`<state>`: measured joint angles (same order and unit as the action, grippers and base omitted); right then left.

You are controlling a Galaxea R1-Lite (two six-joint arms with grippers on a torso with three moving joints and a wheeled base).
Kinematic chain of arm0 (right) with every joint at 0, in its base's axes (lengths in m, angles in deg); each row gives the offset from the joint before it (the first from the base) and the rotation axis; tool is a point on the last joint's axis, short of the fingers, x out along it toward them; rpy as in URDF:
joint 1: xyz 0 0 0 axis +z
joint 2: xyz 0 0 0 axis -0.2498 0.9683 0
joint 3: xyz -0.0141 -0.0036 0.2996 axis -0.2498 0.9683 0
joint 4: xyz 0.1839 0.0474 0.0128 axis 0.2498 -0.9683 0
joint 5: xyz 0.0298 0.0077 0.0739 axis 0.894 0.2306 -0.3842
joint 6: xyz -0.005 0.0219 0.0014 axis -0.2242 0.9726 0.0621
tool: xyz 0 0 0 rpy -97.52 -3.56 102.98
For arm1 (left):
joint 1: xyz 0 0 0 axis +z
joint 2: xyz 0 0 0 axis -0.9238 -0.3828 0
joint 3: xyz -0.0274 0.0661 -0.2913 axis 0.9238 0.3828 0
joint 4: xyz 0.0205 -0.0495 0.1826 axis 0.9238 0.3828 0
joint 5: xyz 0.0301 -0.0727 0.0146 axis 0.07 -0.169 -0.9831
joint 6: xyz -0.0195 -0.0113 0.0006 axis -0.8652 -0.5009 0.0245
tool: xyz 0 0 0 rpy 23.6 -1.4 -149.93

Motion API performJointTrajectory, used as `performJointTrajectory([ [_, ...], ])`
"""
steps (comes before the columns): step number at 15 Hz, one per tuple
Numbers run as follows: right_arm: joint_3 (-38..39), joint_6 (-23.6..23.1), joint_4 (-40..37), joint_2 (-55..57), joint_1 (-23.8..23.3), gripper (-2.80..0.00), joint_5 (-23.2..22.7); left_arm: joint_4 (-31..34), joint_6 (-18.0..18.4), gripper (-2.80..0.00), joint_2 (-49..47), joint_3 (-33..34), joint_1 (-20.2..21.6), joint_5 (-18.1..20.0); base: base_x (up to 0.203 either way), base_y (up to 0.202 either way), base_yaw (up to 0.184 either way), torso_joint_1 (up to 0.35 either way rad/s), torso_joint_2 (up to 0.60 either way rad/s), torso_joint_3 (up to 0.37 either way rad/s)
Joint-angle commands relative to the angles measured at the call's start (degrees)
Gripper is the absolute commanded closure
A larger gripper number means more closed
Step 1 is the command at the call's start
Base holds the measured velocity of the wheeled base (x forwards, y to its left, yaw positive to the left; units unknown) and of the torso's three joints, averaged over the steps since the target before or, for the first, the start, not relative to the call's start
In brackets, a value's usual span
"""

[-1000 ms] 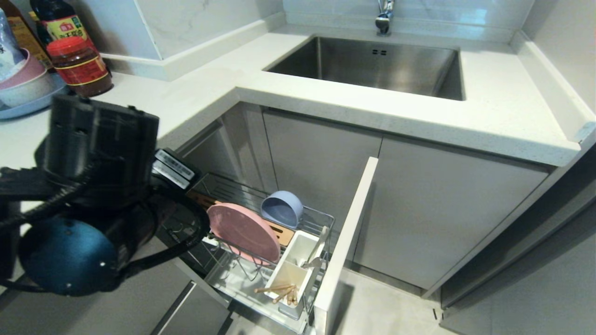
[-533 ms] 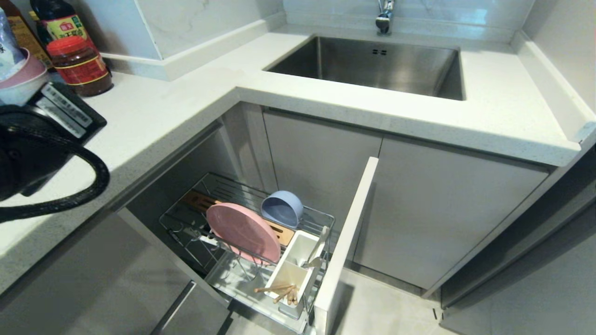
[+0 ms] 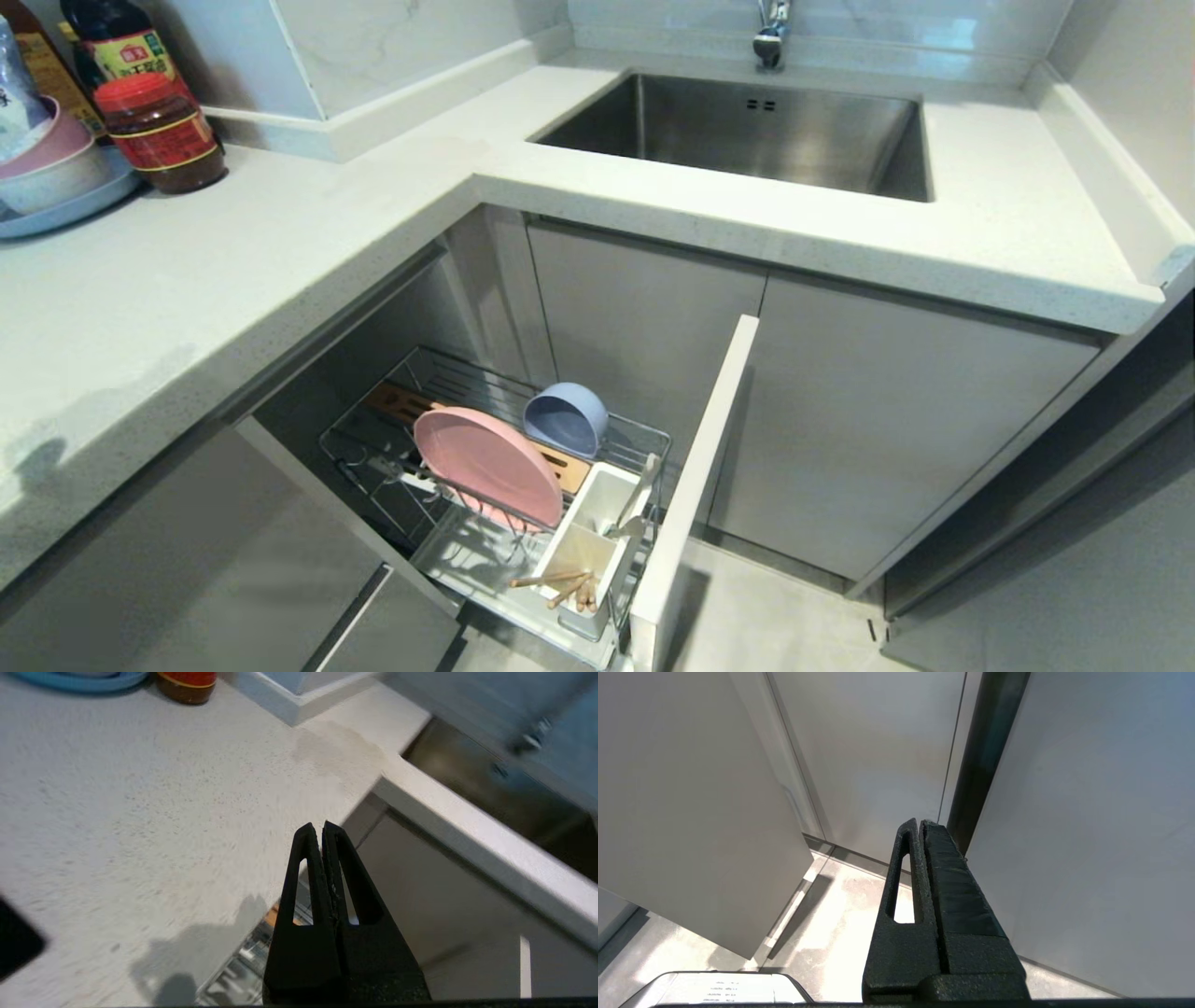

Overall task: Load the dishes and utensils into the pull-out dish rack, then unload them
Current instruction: Take the plate out of the cupboard

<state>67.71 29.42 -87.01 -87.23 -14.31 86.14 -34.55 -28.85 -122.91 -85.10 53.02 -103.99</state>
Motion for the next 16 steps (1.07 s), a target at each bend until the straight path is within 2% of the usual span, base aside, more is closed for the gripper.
performJointTrajectory([
  [1, 0.0, 0.0, 0.0, 0.0, 0.0, 0.0, 0.0, 3.5, 4.7, 0.0, 13.0, 2.5, 4.5, 9.8, 0.0, 0.0, 0.0, 0.0, 0.0, 0.0],
  [3, 0.0, 0.0, 0.0, 0.0, 0.0, 0.0, 0.0, 7.8, 11.0, 0.0, 22.6, 6.9, 7.4, 17.2, 0.0, 0.0, 0.0, 0.0, 0.0, 0.0],
  [5, 0.0, 0.0, 0.0, 0.0, 0.0, 0.0, 0.1, 9.8, 16.4, 0.0, 30.0, 15.1, 10.2, 21.0, 0.0, 0.0, 0.0, 0.0, 0.0, 0.0],
  [8, 0.0, 0.0, 0.0, 0.0, 0.0, 0.0, 0.0, 10.5, 19.3, 0.0, 37.9, 23.6, 13.6, 24.8, 0.0, 0.0, 0.0, 0.0, 0.0, 0.0],
  [12, 0.0, 0.0, 0.0, 0.0, 0.0, 0.0, 0.0, 8.5, 20.2, 0.0, 46.5, 35.0, 14.7, 25.9, 0.0, 0.0, 0.0, 0.0, 0.0, 0.0],
  [16, 0.0, 0.0, 0.0, 0.0, 0.0, 0.0, 0.0, -4.8, 20.8, 0.0, 46.9, 49.0, 14.8, 24.1, 0.0, 0.0, 0.0, 0.0, 0.0, 0.0],
])
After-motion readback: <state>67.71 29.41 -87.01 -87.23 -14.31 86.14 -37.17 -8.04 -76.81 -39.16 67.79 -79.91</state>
